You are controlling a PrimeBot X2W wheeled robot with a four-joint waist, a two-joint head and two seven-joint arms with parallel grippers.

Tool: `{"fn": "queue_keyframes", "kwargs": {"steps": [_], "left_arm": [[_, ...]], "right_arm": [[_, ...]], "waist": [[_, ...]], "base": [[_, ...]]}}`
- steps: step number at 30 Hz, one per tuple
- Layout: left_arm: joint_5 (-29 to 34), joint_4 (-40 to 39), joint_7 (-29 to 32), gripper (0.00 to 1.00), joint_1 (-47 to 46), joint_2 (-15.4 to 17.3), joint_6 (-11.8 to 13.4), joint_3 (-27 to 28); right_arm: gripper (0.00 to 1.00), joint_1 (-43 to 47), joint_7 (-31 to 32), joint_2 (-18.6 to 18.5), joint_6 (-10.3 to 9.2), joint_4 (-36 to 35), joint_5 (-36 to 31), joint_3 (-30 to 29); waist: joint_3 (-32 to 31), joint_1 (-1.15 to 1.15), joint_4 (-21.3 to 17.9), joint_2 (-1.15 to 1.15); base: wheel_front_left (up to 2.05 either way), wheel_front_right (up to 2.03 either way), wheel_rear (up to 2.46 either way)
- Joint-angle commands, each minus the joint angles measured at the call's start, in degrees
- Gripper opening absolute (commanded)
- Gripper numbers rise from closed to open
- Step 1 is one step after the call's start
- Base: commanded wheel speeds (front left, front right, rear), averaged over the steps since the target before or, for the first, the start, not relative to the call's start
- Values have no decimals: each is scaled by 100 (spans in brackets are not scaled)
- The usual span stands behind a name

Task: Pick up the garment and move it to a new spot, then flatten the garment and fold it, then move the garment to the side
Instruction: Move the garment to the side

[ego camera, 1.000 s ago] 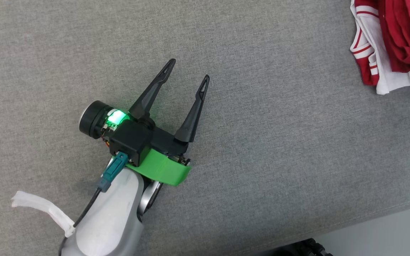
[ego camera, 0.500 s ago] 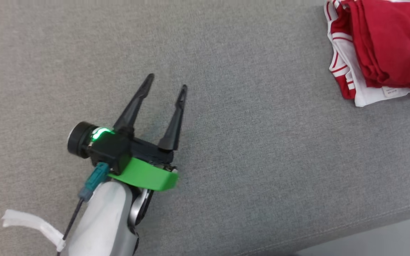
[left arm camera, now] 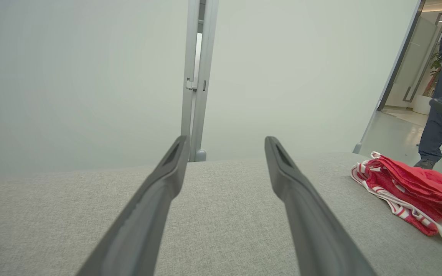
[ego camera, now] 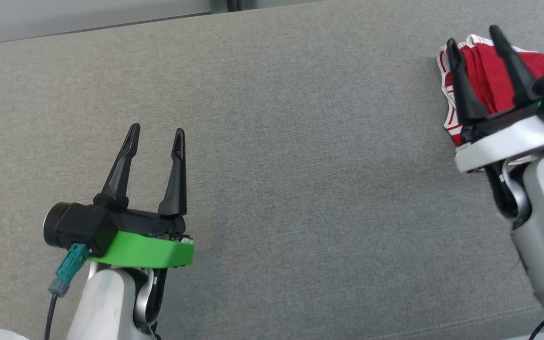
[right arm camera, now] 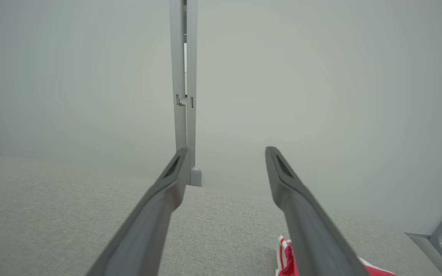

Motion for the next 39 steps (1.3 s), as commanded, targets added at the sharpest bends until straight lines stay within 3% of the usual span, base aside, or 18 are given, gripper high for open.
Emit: {"fn": "queue_keyframes", "kwargs": {"steps": [1, 11, 15, 21, 39], "left_arm": [[-21, -7, -12, 100, 143, 10, 31, 66], [-83, 118, -12, 100, 617, 8, 41, 185], [-67, 166, -12, 100, 747, 10, 30, 143], [-113, 148, -12, 100, 892, 10, 79, 172], [-417, 285, -13, 100, 955, 10, 95, 177]], "right_arm": [[100, 325, -12, 191, -7, -224, -104, -119], [100, 1730, -12, 1344, -7, -949, -463, -644], [100, 2079, -13, 1575, -4, -1051, -664, -628], [100, 2377, -13, 1796, -4, -1124, -752, -692], [100, 2451, -13, 1871, -4, -1077, -859, -717]], "waist": [[-241, 0, 246, 0], [-582, 0, 486, 0], [-675, 0, 509, 0], [-737, 0, 484, 0], [-734, 0, 462, 0]], "base": [[0, 0, 0], [0, 0, 0], [0, 0, 0], [0, 0, 0], [0, 0, 0]]}}
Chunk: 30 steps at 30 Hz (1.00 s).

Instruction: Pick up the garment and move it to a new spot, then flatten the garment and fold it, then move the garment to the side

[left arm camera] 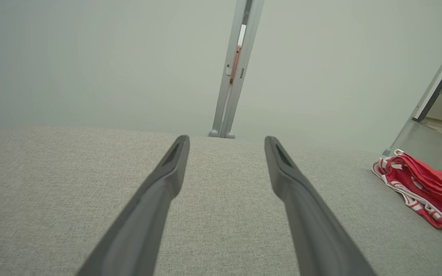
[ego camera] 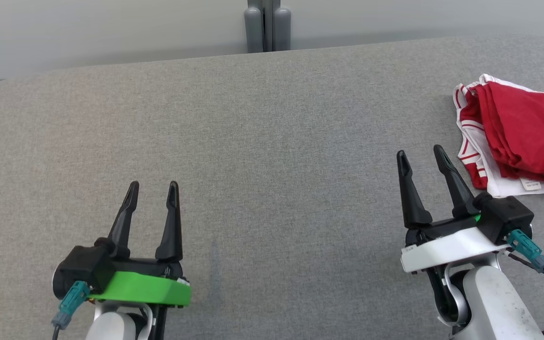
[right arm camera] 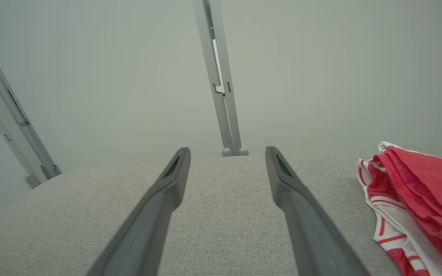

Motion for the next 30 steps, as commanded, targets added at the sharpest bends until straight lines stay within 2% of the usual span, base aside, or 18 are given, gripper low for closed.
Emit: {"fn": "queue_keyframes", "kwargs": {"steps": [1, 9, 10, 13, 30], "left_arm": [[-75, 12, -13, 100, 82, 12, -25, 32], [-162, 5, -12, 100, 50, 11, -96, 153], [-169, 28, 0, 0, 17, -1, -68, 118], [-295, 92, 22, 0, 56, -1, -68, 107], [-2018, 284, 395, 0, 20, 114, -84, 288]], "right_arm": [[100, 36, -13, -5, -1, 10, -40, 10], [100, -38, -13, 5, -1, -44, -12, -7], [0, 6, 0, 11, 0, -11, 6, 5], [0, 80, 10, 18, 0, 34, 142, 20], [0, 134, 382, -98, 0, 202, 2021, -133]], "waist": [[7, 0, 1, 0], [57, 0, 16, 0], [55, 0, 14, 0], [48, 0, 15, 0], [-70, 0, 21, 0]], "base": [[0, 0, 0], [0, 0, 0], [0, 0, 0], [0, 0, 0], [0, 0, 0]]}}
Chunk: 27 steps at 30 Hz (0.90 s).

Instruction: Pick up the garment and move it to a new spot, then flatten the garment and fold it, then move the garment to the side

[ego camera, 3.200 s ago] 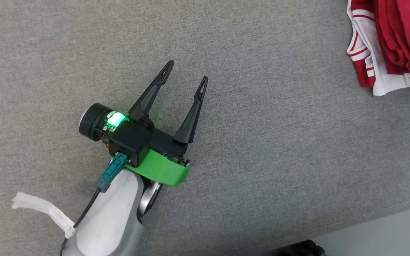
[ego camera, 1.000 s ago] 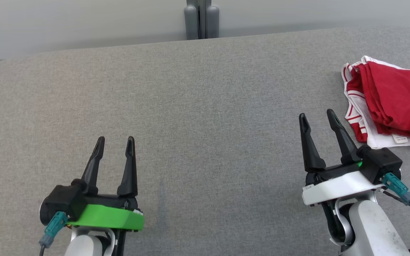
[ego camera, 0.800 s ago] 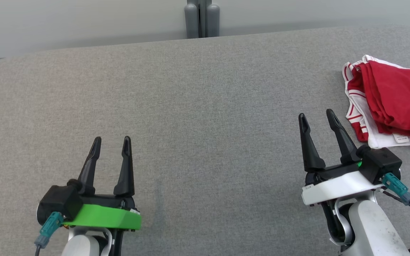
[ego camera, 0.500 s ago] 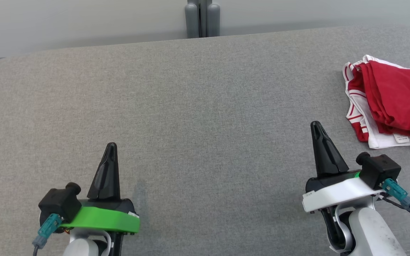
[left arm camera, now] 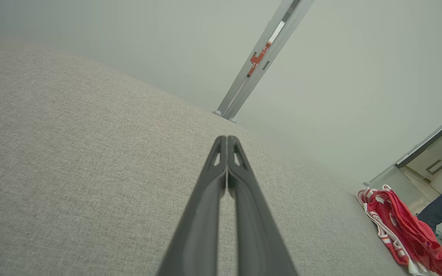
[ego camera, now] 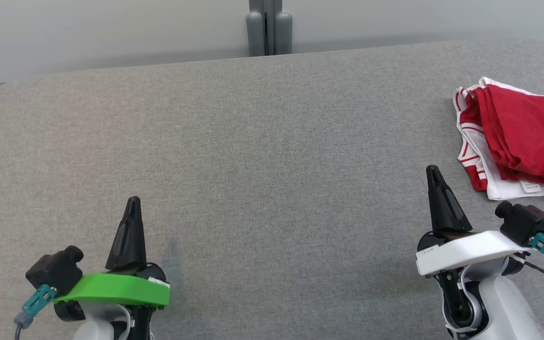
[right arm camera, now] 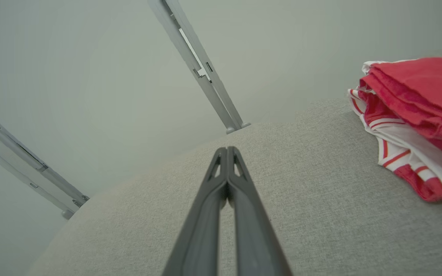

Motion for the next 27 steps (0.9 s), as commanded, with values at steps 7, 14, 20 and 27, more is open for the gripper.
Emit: {"fn": "queue_keyframes", "kwargs": {"steps": [7, 14, 20, 27], "left_arm": [[-744, 15, 152, 0, -67, 85, -33, 103], [-1299, 73, 282, 0, -81, 108, -43, 173], [-1728, 106, 390, 0, -84, 122, -51, 236], [-2202, 147, 512, 0, -87, 137, -55, 312]], "right_arm": [[0, 0, 161, -54, 0, -8, 795, -91], [0, 28, 294, -75, 0, 39, 1393, -157], [0, 43, 402, -89, 0, 76, 1859, -212], [0, 68, 530, -100, 0, 118, 2376, -279]], "waist": [[-52, 0, 3, 0], [-100, 0, 6, 0], [-141, 0, 9, 0], [-189, 0, 11, 0]], "base": [[0, 0, 0], [0, 0, 0], [0, 0, 0], [0, 0, 0]]}}
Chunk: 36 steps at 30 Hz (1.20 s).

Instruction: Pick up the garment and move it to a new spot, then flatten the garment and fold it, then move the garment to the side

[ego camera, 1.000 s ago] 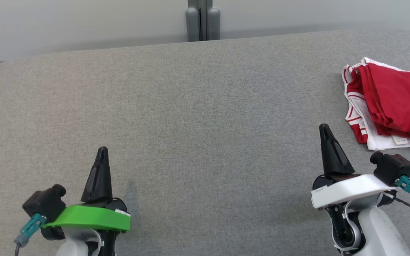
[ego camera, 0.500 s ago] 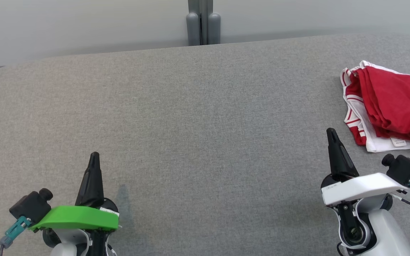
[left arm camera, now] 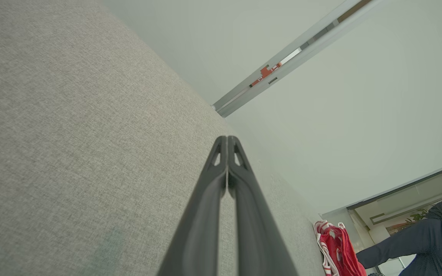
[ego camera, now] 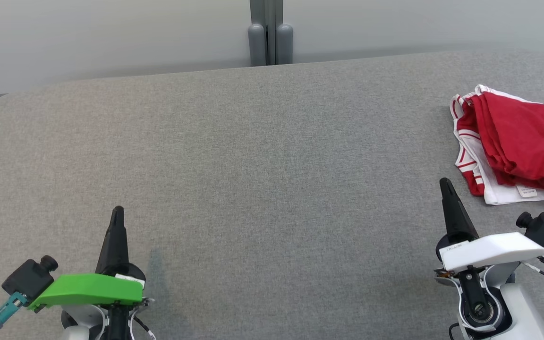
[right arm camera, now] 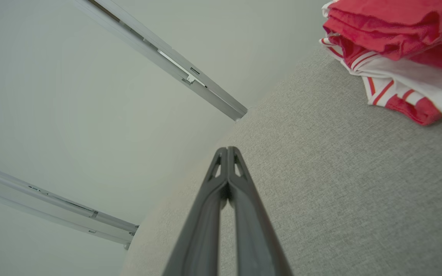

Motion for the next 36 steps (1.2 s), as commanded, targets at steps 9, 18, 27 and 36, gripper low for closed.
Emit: {"fn": "queue_keyframes", "kwargs": {"steps": [9, 18, 27, 36], "left_arm": [[-664, 8, 168, 0, -89, 62, -34, 134], [-1164, 62, 315, 0, -98, 68, -41, 230], [-1630, 114, 451, 0, -107, 69, -50, 316], [-2043, 161, 578, 0, -115, 66, -58, 405]], "right_arm": [[0, 9, 182, -46, 2, 3, 721, -113], [0, 41, 325, -49, 2, 52, 1271, -197], [0, 72, 463, -48, 2, 98, 1773, -282], [0, 94, 593, -44, 2, 139, 2223, -359]], "waist": [[-65, 0, 4, 0], [-127, 0, 7, 0], [-189, 0, 11, 0], [-250, 0, 14, 0]], "base": [[0, 0, 0], [0, 0, 0], [0, 0, 0], [0, 0, 0]]}}
